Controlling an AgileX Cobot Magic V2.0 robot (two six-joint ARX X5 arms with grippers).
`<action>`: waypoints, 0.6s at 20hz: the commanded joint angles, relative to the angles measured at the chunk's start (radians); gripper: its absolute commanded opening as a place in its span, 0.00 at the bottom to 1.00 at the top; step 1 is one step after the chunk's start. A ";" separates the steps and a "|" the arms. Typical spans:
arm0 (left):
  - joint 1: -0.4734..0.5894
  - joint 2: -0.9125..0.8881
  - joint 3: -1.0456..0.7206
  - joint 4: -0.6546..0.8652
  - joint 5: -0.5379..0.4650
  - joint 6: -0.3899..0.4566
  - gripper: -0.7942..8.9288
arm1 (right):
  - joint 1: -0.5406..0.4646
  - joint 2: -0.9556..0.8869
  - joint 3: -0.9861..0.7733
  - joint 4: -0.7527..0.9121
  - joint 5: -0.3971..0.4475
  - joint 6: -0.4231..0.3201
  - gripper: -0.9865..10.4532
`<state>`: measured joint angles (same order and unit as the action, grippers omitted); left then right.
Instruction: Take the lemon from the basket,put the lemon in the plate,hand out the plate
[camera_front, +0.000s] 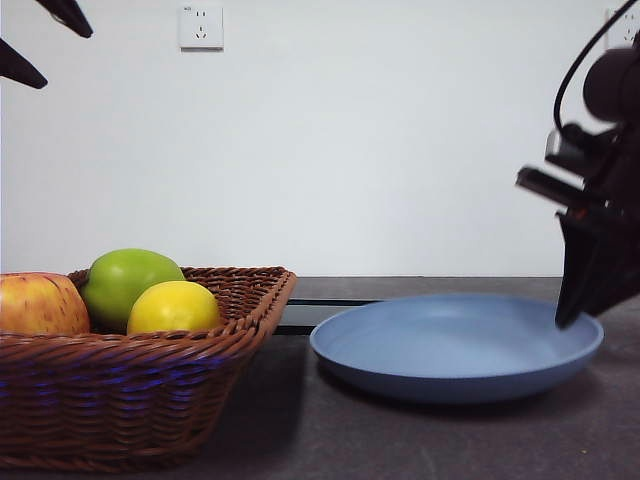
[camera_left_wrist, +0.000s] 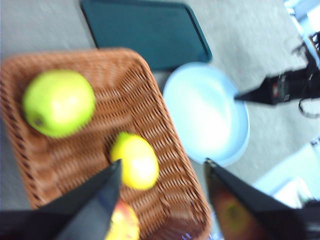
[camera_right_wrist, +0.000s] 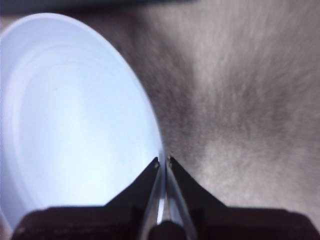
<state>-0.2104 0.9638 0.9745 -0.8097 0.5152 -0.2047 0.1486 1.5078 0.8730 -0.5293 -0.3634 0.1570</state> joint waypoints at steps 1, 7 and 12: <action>-0.056 0.024 0.016 -0.032 -0.027 -0.029 0.51 | -0.010 -0.048 0.014 -0.015 -0.003 0.010 0.09; -0.277 0.144 0.016 0.047 -0.175 -0.081 0.51 | -0.046 -0.199 0.014 -0.076 -0.001 0.010 0.09; -0.365 0.299 0.016 0.098 -0.335 -0.171 0.51 | -0.051 -0.257 0.014 -0.092 -0.002 0.010 0.09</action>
<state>-0.5663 1.2488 0.9749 -0.7200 0.1864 -0.3527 0.0967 1.2461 0.8730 -0.6300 -0.3630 0.1608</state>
